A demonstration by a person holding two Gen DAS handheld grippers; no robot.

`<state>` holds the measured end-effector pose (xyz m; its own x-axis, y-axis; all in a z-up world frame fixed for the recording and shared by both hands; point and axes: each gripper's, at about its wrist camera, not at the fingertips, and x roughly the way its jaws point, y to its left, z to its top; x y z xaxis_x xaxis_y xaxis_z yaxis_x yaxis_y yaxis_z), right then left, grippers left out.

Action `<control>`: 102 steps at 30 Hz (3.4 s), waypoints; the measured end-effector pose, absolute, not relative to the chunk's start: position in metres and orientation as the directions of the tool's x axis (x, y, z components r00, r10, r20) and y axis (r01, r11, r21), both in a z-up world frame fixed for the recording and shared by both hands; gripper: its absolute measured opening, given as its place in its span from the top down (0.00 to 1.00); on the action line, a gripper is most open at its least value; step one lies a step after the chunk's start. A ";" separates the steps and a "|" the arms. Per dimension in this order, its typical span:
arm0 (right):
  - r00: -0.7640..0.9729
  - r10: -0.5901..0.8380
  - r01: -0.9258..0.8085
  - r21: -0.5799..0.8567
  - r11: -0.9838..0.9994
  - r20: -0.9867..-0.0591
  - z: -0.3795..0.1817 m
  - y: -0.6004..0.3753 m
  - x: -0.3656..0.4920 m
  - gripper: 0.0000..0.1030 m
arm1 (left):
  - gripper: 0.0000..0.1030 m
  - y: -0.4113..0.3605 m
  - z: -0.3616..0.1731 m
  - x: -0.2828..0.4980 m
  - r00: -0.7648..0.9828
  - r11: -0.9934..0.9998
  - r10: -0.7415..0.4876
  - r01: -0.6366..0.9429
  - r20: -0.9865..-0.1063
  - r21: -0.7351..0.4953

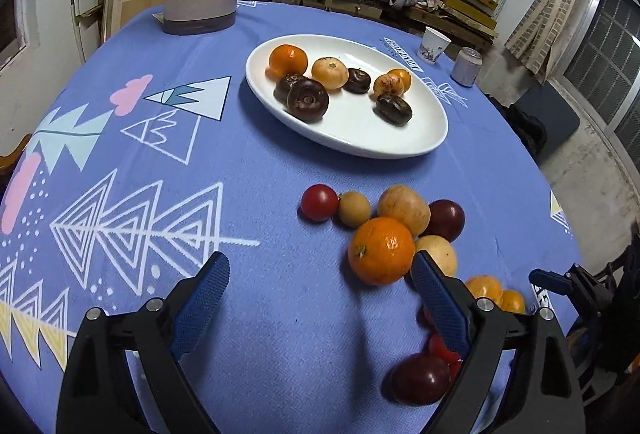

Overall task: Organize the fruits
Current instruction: 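Grasp a yellow-orange round fruit from the pile with the right tool, then grasp a large orange with the left tool while the right tool holds its fruit, then carry both fruits over the white plate and open both tools to release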

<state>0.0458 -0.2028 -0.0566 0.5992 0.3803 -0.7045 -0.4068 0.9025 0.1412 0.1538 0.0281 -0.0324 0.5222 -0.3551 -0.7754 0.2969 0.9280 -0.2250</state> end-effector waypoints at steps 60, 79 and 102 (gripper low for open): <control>0.585 0.328 -0.344 0.140 0.929 -0.742 -0.080 -0.207 0.055 0.64 | 0.62 -0.024 -0.058 0.153 0.543 0.909 -0.315 0.409 -0.778 -0.082; 0.702 0.365 -0.333 0.170 0.927 -0.611 -0.007 -0.245 0.068 0.64 | 0.61 0.003 -0.012 0.154 0.614 0.914 -0.330 0.399 -0.718 -0.079; 0.566 0.393 -0.370 0.202 0.907 -0.724 -0.033 -0.186 0.292 0.64 | 0.61 -0.044 -0.017 0.317 0.574 0.911 -0.291 0.410 -0.765 -0.039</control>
